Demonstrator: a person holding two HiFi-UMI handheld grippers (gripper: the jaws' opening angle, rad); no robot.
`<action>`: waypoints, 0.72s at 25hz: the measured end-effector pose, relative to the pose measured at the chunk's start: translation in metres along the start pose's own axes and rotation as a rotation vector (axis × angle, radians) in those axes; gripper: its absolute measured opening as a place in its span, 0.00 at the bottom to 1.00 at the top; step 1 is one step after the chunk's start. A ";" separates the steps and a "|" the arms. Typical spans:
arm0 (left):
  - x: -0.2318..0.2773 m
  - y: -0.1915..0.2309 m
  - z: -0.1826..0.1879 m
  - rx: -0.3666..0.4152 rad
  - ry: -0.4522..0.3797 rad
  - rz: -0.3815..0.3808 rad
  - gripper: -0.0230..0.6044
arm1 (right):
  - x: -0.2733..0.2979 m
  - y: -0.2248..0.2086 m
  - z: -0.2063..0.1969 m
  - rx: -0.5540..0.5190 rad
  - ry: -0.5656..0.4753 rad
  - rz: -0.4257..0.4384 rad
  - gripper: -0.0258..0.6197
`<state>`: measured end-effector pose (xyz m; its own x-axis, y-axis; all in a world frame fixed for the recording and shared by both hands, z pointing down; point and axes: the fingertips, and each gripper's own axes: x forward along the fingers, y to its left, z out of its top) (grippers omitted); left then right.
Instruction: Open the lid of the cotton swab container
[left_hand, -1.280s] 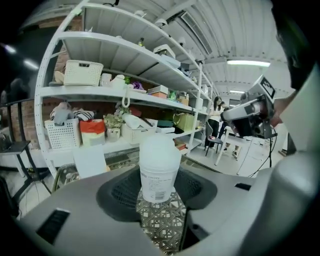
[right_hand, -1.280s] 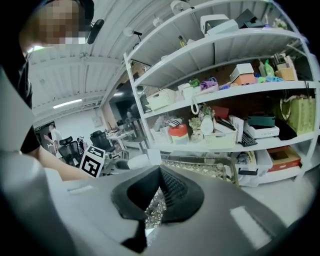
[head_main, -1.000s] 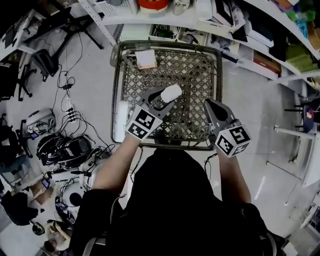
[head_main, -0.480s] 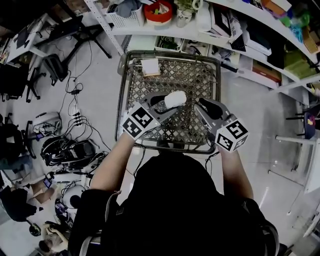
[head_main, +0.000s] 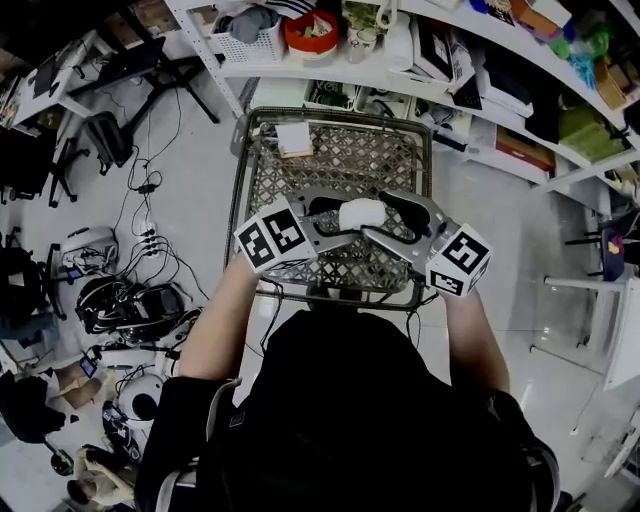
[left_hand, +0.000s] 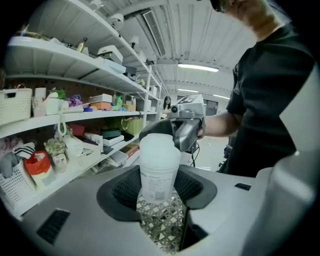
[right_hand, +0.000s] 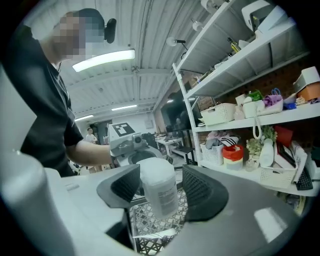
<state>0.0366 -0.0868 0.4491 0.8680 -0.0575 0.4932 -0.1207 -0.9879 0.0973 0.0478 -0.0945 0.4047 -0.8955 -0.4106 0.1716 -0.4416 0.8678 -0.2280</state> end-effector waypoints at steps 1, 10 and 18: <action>0.002 -0.004 0.001 0.011 0.005 -0.022 0.36 | 0.000 0.004 -0.001 -0.006 0.004 0.019 0.45; 0.006 -0.032 -0.008 0.053 0.065 -0.176 0.36 | 0.011 0.036 -0.010 -0.115 0.090 0.153 0.41; 0.001 -0.033 -0.010 0.071 0.087 -0.200 0.36 | 0.015 0.041 -0.011 -0.140 0.128 0.164 0.40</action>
<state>0.0368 -0.0529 0.4554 0.8261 0.1502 0.5431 0.0865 -0.9862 0.1411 0.0173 -0.0620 0.4084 -0.9364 -0.2295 0.2654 -0.2706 0.9539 -0.1298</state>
